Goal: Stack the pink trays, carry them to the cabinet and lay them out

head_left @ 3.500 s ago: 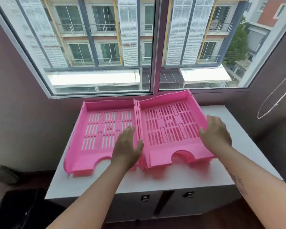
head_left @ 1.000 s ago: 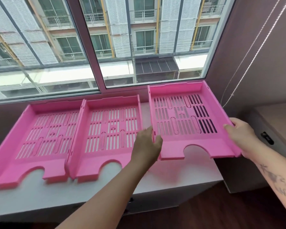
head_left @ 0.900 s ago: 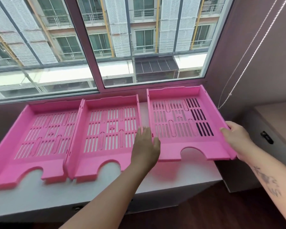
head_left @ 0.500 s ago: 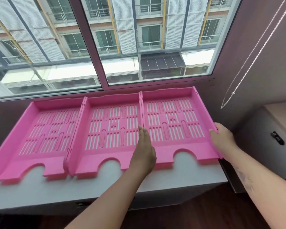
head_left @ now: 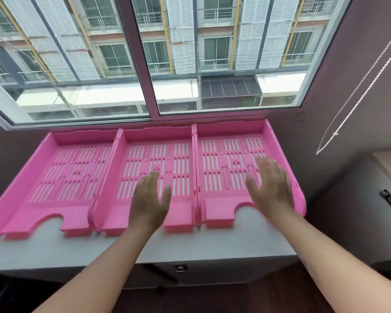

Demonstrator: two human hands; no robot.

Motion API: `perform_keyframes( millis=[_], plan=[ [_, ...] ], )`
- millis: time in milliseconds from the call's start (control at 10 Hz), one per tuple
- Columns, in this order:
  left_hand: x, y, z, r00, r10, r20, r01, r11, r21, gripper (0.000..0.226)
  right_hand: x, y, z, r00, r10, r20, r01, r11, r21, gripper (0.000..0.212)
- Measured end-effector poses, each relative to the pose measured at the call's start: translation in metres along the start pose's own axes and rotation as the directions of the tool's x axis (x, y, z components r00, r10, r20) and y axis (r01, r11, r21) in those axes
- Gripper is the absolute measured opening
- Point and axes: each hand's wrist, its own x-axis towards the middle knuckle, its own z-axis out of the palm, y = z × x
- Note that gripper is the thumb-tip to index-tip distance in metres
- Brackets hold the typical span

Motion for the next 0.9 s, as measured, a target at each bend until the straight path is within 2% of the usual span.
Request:
perform_keyframes(
  millis=[100, 200, 300, 400, 500, 700, 800, 900],
  plan=[
    [0.007, -0.044, -0.027, 0.987, -0.132, -0.088, 0.146, 0.974, 0.174, 0.059, -0.013, -0.063, 0.023, 0.977, -0.113, 0.182, 0.088, 0.986, 0.139, 0.07],
    [0.011, -0.08, -0.054, 0.953, -0.284, -0.109, 0.304, 0.909, 0.286, 0.067, -0.016, -0.107, 0.046, 0.926, -0.056, 0.373, -0.029, 0.975, 0.219, 0.08],
    [0.012, -0.103, -0.073, 0.918, -0.391, -0.067, 0.392, 0.865, 0.313, 0.075, -0.019, -0.131, 0.062, 0.889, 0.019, 0.458, -0.154, 0.954, 0.257, 0.077],
    [0.012, -0.106, -0.074, 0.884, -0.454, 0.115, 0.45, 0.891, 0.058, 0.067, -0.022, -0.139, 0.077, 0.895, 0.137, 0.426, -0.275, 0.919, 0.282, 0.075],
    [0.014, -0.104, -0.072, 0.883, -0.439, 0.164, 0.456, 0.886, -0.086, 0.057, -0.026, -0.139, 0.09, 0.909, 0.205, 0.364, -0.325, 0.895, 0.307, 0.077],
    [0.022, -0.113, -0.073, 0.87, -0.441, 0.219, 0.478, 0.864, -0.16, 0.058, -0.022, -0.141, 0.094, 0.917, 0.239, 0.319, -0.326, 0.91, 0.256, 0.073],
    [0.022, -0.11, -0.077, 0.871, -0.444, 0.21, 0.481, 0.857, -0.183, 0.056, -0.02, -0.143, 0.096, 0.928, 0.23, 0.292, -0.295, 0.934, 0.202, 0.069],
    [0.02, -0.105, -0.08, 0.893, -0.431, 0.131, 0.449, 0.877, -0.171, 0.054, -0.026, -0.144, 0.096, 0.964, 0.205, 0.172, -0.226, 0.968, 0.112, 0.064]
  ],
)
